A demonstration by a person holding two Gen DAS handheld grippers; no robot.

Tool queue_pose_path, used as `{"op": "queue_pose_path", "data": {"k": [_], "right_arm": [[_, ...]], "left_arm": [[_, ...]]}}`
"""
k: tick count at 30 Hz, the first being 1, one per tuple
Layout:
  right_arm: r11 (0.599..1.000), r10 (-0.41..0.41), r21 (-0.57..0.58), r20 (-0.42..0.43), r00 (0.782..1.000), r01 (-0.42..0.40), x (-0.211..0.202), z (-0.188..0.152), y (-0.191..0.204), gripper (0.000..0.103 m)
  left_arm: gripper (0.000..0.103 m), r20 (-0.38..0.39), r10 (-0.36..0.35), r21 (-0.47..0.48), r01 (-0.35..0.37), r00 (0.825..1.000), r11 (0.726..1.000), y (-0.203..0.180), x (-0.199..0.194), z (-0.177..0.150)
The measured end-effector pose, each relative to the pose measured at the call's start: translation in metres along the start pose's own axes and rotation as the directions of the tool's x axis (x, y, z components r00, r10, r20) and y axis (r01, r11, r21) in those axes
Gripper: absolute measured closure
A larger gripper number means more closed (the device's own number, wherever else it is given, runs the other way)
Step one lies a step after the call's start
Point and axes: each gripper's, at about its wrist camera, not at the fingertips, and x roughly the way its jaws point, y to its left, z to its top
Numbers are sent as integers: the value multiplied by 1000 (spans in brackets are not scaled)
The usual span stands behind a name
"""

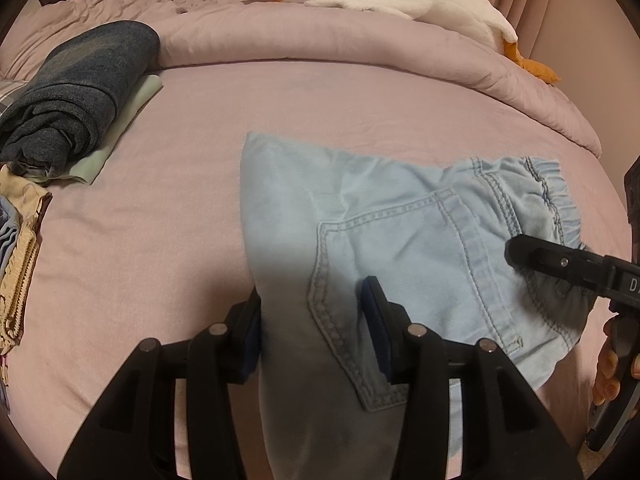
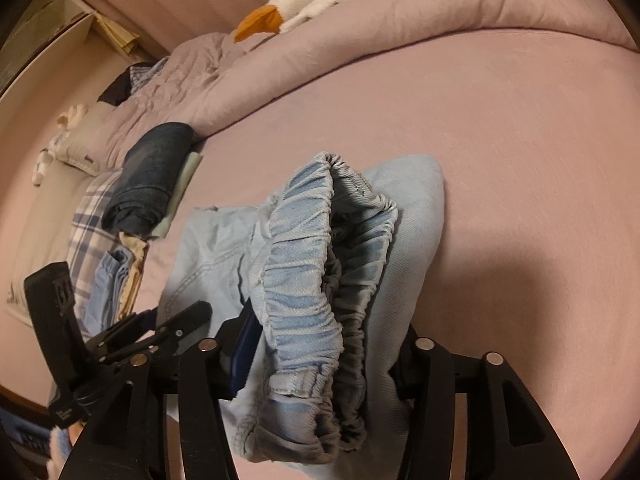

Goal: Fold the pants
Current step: 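Lower the waistband fold flat with the right gripper and release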

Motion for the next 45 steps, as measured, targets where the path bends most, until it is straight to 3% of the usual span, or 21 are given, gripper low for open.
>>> {"op": "queue_pose_path", "data": {"k": [4,12,23,31,36,40,45], "right_arm": [[1000,-9,12,-10,1000,9,0,-1,-3,43],[1000,-26,13,-22,999,26,-4,-4,-9,36],[989,-131,-65,-22,991,129,-29,-32,-11,31],[964,-224,-146,-8,974,221,-22,-44,-2,29],[963,-234,-140,-6,972,231,-24,-45,0,29],[960,-239,-151,7,971,237,-19,-49,-2,27],[957,-256,-144,7,967,254,-29,-49,5,27]], "left_arm": [[43,-1,24,-5,-24,1000,1000,2,1,0],[30,-8,50,-14,-50,999,999,6,1,-2],[21,-20,53,-19,-53,998,998,8,-15,-33],[21,-23,56,-42,-57,998,997,7,-19,-49],[20,-25,57,-19,-57,998,998,4,-24,-54],[9,-32,76,-37,-77,997,996,10,-18,-53],[10,-37,85,-51,-87,996,995,7,-25,-52]]}}
